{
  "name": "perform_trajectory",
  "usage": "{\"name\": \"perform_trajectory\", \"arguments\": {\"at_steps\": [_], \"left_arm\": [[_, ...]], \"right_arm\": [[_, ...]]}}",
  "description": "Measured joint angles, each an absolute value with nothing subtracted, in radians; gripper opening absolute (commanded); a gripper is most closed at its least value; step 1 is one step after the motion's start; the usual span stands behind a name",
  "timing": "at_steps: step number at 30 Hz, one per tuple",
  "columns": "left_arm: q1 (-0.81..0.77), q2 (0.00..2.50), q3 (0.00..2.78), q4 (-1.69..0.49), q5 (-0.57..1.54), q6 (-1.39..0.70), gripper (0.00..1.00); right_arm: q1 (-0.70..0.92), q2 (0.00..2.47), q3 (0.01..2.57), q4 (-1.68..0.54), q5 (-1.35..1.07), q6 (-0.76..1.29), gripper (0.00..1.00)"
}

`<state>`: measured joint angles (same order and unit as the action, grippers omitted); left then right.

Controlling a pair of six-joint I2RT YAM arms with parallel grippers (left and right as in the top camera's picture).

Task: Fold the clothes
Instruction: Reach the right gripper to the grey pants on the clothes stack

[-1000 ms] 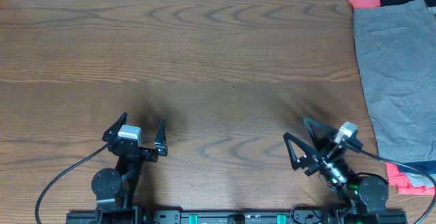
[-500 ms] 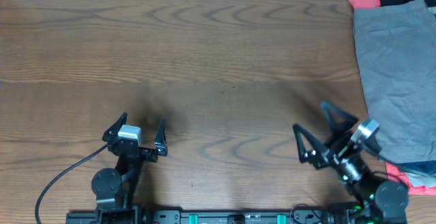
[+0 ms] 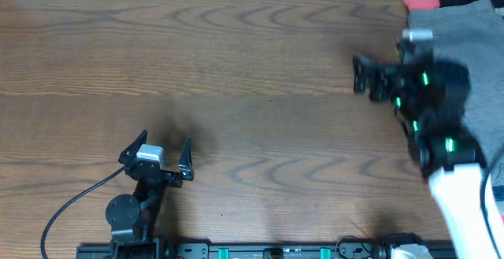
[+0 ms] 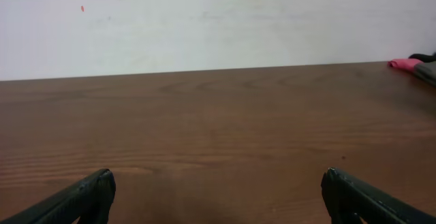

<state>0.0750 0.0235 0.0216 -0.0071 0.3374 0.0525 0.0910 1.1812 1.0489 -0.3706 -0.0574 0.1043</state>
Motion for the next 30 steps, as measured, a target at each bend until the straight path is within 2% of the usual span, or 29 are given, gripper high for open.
{"name": "perform_trajectory", "arguments": {"at_steps": [7, 15, 30], "left_arm": [[0.075, 0.024, 0.022, -0.007, 0.338, 0.052, 0.98], [0.075, 0.024, 0.022, -0.007, 0.338, 0.053, 0.98], [0.075, 0.024, 0.022, -0.007, 0.338, 0.053, 0.98]], "right_arm": [[0.091, 1.565, 1.448, -0.592, 0.315, 0.030, 0.99], [0.081, 1.722, 1.497, -0.478, 0.492, -0.084, 0.99], [-0.022, 2.203, 1.699, -0.447, 0.659, -0.215, 0.99]]}}
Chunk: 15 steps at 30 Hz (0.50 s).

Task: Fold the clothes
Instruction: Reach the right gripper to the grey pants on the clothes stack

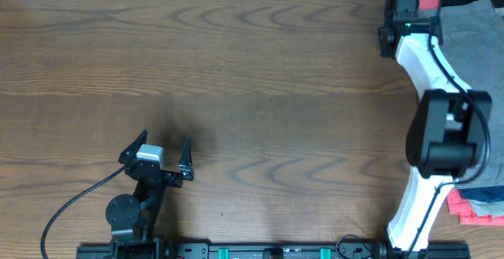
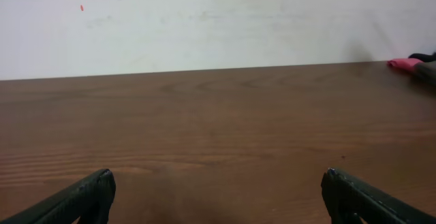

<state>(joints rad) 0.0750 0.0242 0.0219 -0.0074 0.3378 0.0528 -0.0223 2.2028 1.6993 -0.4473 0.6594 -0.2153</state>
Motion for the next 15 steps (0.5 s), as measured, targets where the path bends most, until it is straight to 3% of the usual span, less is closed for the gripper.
{"name": "perform_trajectory", "arguments": {"at_steps": [4, 9, 15], "left_arm": [[0.075, 0.025, 0.022, -0.007, 0.338, 0.053, 0.98], [0.075, 0.025, 0.022, -0.007, 0.338, 0.052, 0.98], [0.075, 0.025, 0.022, -0.007, 0.338, 0.052, 0.98]], "right_arm": [[-0.025, 2.282, 1.749, -0.424, 0.693, -0.258, 0.99], [-0.029, 2.345, 1.758, -0.382, 0.717, -0.296, 0.90], [-0.048, 2.384, 1.759, -0.349, 0.735, -0.304, 0.90]]}}
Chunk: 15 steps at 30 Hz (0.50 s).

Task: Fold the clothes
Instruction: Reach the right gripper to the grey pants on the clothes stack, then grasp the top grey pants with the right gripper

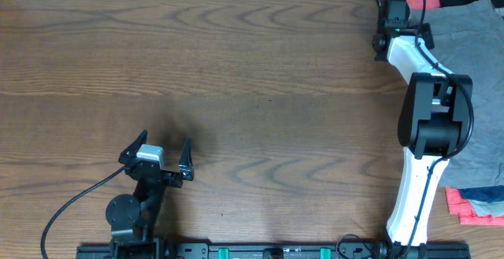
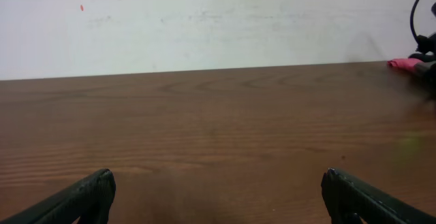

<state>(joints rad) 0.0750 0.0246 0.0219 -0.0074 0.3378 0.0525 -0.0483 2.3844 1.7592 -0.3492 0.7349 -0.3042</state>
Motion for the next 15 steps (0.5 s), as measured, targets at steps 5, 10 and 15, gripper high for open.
{"name": "perform_trajectory", "arguments": {"at_steps": [5, 10, 15], "left_arm": [[0.075, 0.025, 0.022, -0.007, 0.338, 0.053, 0.98], [0.075, 0.024, 0.022, -0.007, 0.338, 0.053, 0.98], [0.075, 0.024, 0.022, -0.007, 0.338, 0.053, 0.98]], "right_arm": [[-0.070, 2.392, 1.765, -0.344, 0.737, -0.304, 0.90], [-0.086, 2.395, 1.768, -0.339, 0.733, -0.306, 0.80], [-0.098, 2.405, 1.768, -0.340, 0.721, -0.301, 0.63]]}}
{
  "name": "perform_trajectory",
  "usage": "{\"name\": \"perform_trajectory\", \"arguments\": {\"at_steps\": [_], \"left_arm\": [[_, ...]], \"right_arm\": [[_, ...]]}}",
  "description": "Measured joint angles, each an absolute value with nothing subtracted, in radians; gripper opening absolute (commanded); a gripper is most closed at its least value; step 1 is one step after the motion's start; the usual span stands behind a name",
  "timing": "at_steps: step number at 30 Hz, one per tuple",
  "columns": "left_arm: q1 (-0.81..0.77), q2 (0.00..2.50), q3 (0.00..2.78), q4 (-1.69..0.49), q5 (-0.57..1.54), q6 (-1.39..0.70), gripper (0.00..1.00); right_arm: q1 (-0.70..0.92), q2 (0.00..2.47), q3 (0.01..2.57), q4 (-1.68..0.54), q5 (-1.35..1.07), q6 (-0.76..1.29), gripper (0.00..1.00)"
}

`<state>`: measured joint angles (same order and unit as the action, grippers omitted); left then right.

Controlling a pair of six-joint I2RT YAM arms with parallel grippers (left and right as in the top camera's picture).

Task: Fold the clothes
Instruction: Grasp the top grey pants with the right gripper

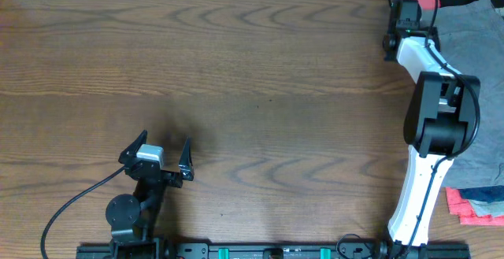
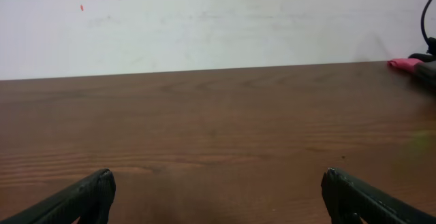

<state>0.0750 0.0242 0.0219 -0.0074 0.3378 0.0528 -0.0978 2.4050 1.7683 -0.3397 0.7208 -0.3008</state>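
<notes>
A grey garment [image 1: 476, 50] lies spread along the table's right side. My right arm reaches to the far right corner, and its gripper [image 1: 407, 16] sits at the garment's far left corner. Its fingers are hidden under the wrist, so I cannot tell how they stand. Next to it a red cloth peeks out, seen as a pink scrap [image 2: 405, 63] in the left wrist view. My left gripper [image 1: 162, 150] rests open near the front left, its fingertips [image 2: 92, 191] wide apart over bare wood with nothing between them.
A black cloth lies at the far right corner behind the grey garment. Blue and red cloths [image 1: 477, 205] sit at the front right edge. A black cable [image 1: 67, 208] trails from the left arm's base. The brown table [image 1: 236, 70] ends at a white wall.
The right gripper has shifted slightly to the right at the far corner, nearer the grey garment's edge. The left gripper has not moved.
The right arm was first bent over the grey garment's left part, its gripper out over bare wood. A second later it was stretched to the far right corner beside the red cloth. It has stayed there with small shifts. The left gripper stayed open throughout.
</notes>
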Motion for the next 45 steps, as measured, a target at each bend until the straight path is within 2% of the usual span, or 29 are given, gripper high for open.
{"name": "perform_trajectory", "arguments": {"at_steps": [3, 10, 13, 31, 45], "left_arm": [[0.075, 0.024, 0.022, -0.007, 0.338, 0.052, 0.98], [0.075, 0.024, 0.022, -0.007, 0.338, 0.052, 0.98], [0.075, 0.025, 0.022, -0.007, 0.338, 0.052, 0.98], [0.075, 0.024, 0.022, -0.007, 0.338, 0.053, 0.98], [0.075, 0.025, 0.022, -0.007, 0.338, 0.053, 0.98]], "right_arm": [[-0.099, 2.408, 1.768, -0.339, 0.716, -0.292, 0.56], [-0.099, 2.409, 1.768, -0.342, 0.686, -0.245, 0.11], [-0.099, 2.409, 1.768, -0.342, 0.682, -0.231, 0.02], [-0.099, 2.387, 1.768, -0.407, 0.718, -0.069, 0.01], [-0.091, 2.059, 1.768, -0.493, 0.714, -0.014, 0.01]]}}
